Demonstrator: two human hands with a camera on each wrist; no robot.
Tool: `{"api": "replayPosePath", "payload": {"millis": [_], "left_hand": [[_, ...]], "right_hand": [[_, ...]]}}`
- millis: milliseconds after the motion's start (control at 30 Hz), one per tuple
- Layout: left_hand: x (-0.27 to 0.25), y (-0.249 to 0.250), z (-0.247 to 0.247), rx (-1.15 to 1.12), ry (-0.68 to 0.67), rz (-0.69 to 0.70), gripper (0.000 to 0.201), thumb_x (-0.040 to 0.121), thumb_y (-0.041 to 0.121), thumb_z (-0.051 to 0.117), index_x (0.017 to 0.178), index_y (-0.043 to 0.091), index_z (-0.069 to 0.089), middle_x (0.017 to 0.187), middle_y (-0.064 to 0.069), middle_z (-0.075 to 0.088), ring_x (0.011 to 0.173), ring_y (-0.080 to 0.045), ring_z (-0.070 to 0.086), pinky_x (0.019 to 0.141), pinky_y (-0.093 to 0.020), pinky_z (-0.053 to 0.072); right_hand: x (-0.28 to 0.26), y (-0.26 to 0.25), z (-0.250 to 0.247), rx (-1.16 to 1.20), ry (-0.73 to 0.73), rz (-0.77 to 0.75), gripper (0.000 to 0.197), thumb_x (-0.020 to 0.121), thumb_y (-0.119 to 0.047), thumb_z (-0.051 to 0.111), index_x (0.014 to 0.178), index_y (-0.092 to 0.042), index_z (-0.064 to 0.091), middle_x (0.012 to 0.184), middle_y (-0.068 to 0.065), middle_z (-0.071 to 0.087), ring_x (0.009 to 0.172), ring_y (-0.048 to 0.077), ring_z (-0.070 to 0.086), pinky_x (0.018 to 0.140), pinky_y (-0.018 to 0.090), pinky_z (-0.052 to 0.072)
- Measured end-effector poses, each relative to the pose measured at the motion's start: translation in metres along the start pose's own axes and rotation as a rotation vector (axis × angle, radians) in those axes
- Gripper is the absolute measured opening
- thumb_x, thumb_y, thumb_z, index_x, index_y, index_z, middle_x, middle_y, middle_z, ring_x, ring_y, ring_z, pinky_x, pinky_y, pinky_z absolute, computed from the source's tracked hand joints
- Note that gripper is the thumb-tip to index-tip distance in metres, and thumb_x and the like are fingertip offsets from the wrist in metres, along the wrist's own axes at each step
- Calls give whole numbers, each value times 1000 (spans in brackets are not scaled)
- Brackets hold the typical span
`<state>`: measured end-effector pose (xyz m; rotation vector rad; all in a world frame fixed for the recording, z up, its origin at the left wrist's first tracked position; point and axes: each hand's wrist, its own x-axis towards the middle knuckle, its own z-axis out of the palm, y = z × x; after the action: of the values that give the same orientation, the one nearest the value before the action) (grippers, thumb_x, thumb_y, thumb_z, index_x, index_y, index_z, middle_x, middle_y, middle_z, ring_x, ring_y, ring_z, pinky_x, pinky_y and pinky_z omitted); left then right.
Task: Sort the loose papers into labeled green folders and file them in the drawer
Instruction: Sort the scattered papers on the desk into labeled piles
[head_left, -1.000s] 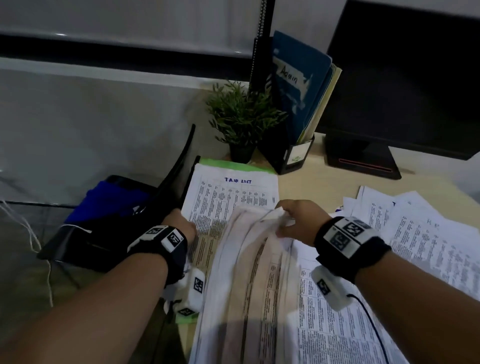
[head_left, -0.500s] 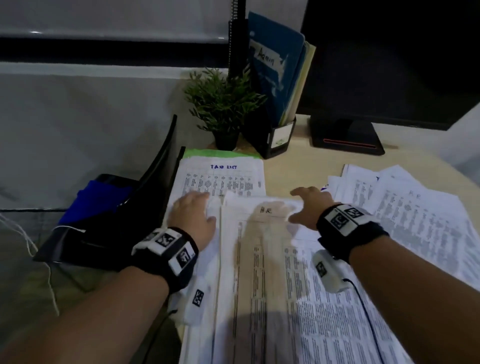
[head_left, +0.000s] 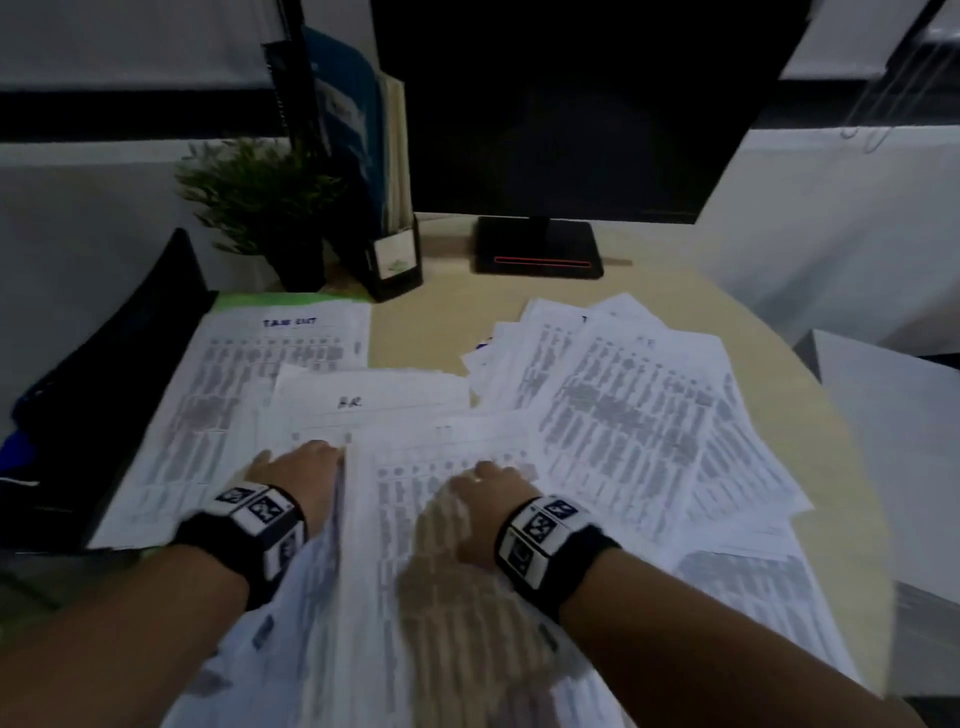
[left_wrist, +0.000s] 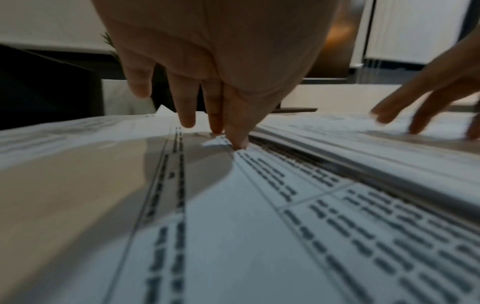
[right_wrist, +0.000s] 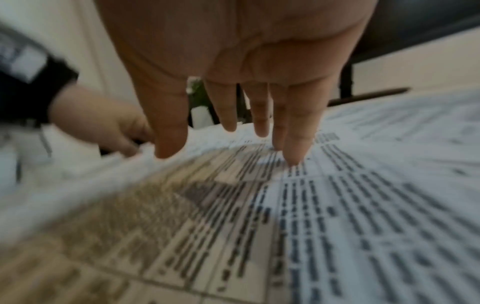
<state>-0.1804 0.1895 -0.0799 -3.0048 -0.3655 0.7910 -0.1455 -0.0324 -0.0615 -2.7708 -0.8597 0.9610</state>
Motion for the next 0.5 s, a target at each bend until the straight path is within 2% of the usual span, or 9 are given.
{"api": "replayPosePath", "payload": {"millis": [100, 200, 233, 300, 367, 433, 500], "left_hand": [[-12, 13, -6, 67, -37, -119, 49, 97, 23, 33, 145, 27, 25, 154, 5, 21, 141, -17, 23, 117, -44, 14], [-16, 50, -21, 71, 33, -220, 58, 96, 28, 37, 150, 23, 18, 159, 2, 7, 145, -21, 13, 119, -43, 12], [-16, 72, -26, 31, 95, -186, 58, 95, 28, 41, 149, 21, 22, 159, 1, 10, 144, -20, 16, 118, -41, 15], [-18, 132, -31, -14, 189, 14, 57, 93, 35, 47, 146, 20, 32, 155, 0, 22, 140, -20, 27, 115, -38, 24], [-26, 196, -23, -7, 175, 238, 67, 88, 49, 52, 146, 22, 31, 154, 1, 25, 139, -19, 29, 115, -39, 23], [-40, 248, -9, 23, 85, 323, 89, 78, 64, 54, 150, 26, 19, 159, 1, 11, 145, -21, 15, 117, -46, 13], [-51, 276, 3, 71, 1, 293, 104, 71, 71, 53, 151, 28, 4, 160, 3, -5, 147, -26, 0, 117, -52, 4]], "right_hand": [[-19, 43, -6, 144, 51, 86, 74, 86, -45, 62, 147, -22, 27, 146, 8, 27, 131, 32, 36, 103, 43, 41], [-55, 124, -12, 141, 153, 299, 70, 85, -49, 60, 144, -21, 33, 144, 9, 30, 131, 35, 31, 102, 47, 40], [-69, 151, -11, 130, 152, 386, 73, 82, -51, 63, 142, -22, 34, 143, 9, 30, 130, 36, 30, 101, 49, 40], [-96, 197, -2, 118, 104, 506, 90, 69, -61, 71, 141, -25, 30, 141, 8, 28, 131, 36, 27, 101, 51, 38], [-115, 226, 15, 69, 56, 484, 103, 59, -66, 75, 141, -31, 24, 144, 5, 22, 133, 34, 24, 102, 50, 37], [-127, 245, 31, -12, 30, 372, 105, 58, -64, 77, 141, -41, 16, 148, 2, 15, 134, 33, 23, 102, 49, 39], [-133, 257, 39, -21, 2, 302, 107, 59, -62, 78, 140, -44, 11, 150, 2, 9, 135, 34, 21, 103, 50, 39]]}}
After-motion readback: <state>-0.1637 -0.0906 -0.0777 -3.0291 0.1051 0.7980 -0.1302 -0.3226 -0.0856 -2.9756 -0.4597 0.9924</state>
